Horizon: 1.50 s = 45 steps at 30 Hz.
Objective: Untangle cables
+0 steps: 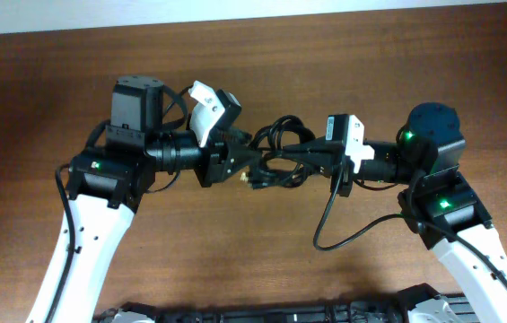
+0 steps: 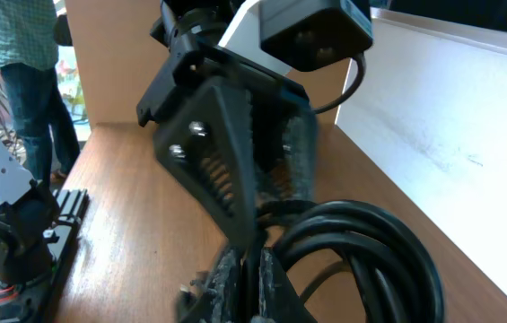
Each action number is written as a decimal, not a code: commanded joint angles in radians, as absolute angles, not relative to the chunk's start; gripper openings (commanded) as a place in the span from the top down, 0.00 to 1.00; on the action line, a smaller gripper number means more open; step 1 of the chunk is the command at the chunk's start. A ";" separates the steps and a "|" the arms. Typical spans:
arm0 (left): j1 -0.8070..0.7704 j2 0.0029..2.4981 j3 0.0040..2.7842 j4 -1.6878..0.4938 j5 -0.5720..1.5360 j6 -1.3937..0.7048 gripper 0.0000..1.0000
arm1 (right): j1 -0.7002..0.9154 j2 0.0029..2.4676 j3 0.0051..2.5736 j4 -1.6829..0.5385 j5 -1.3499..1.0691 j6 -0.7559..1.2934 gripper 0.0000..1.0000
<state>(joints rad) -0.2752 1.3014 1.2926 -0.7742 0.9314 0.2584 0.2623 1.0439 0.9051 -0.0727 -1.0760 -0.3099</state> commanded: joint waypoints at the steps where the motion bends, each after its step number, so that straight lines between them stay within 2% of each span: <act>1: -0.270 1.294 1.314 -0.768 0.952 0.267 1.00 | 0.260 1.027 0.928 -0.063 -1.119 -0.294 0.96; 13: -0.270 1.294 1.314 -0.765 0.970 0.266 1.00 | 0.260 1.027 0.928 -0.063 -1.119 -0.274 0.96; 14: -0.270 1.294 1.314 -0.764 0.970 0.266 0.92 | 0.260 1.027 0.928 -0.063 -1.119 -0.274 0.96; 16: -0.270 1.294 1.314 -0.764 0.970 0.267 0.59 | 0.260 1.027 0.928 -0.062 -1.119 -0.274 0.96; 17: -0.270 1.294 1.314 -0.763 0.970 0.267 0.34 | 0.260 1.027 0.928 -0.063 -1.119 -0.275 0.96; 18: -0.270 1.294 1.314 -0.762 0.970 0.267 0.21 | 0.260 1.027 0.928 -0.062 -1.119 -0.275 0.96; 19: -0.270 1.294 1.314 -0.762 0.970 0.267 0.11 | 0.260 1.027 0.928 -0.062 -1.119 -0.275 0.96; 21: -0.270 1.294 1.314 -0.760 0.970 0.267 0.09 | 0.260 1.027 0.928 -0.062 -1.123 -0.276 0.96; 26: -0.270 1.294 1.314 -0.753 0.982 0.267 0.14 | 0.260 1.027 0.928 -0.017 -1.171 -0.275 0.96; 31: -0.270 1.294 1.314 -0.752 1.037 0.267 0.28 | 0.261 1.027 0.928 0.006 -1.172 -0.275 0.96; 33: -0.270 1.294 1.314 -0.752 1.037 0.267 0.41 | 0.262 1.027 0.928 0.013 -1.176 -0.274 0.96; 35: -0.270 1.294 1.314 -0.752 1.037 0.267 0.61 | 0.262 1.027 0.928 0.017 -1.176 -0.274 0.96; 37: -0.270 1.294 1.314 -0.746 1.062 0.267 0.76 | 0.262 1.027 0.928 0.016 -1.176 -0.274 0.96; 40: -0.270 1.294 1.314 -0.734 1.110 0.267 0.95 | 0.262 1.027 0.928 0.016 -1.176 -0.274 0.96; 42: -0.270 1.294 1.314 -0.734 1.111 0.267 1.00 | 0.261 1.027 0.928 0.016 -1.176 -0.274 0.96; 45: -0.270 1.294 1.314 -0.733 1.111 0.267 1.00 | 0.261 1.027 0.928 0.015 -1.175 -0.270 0.96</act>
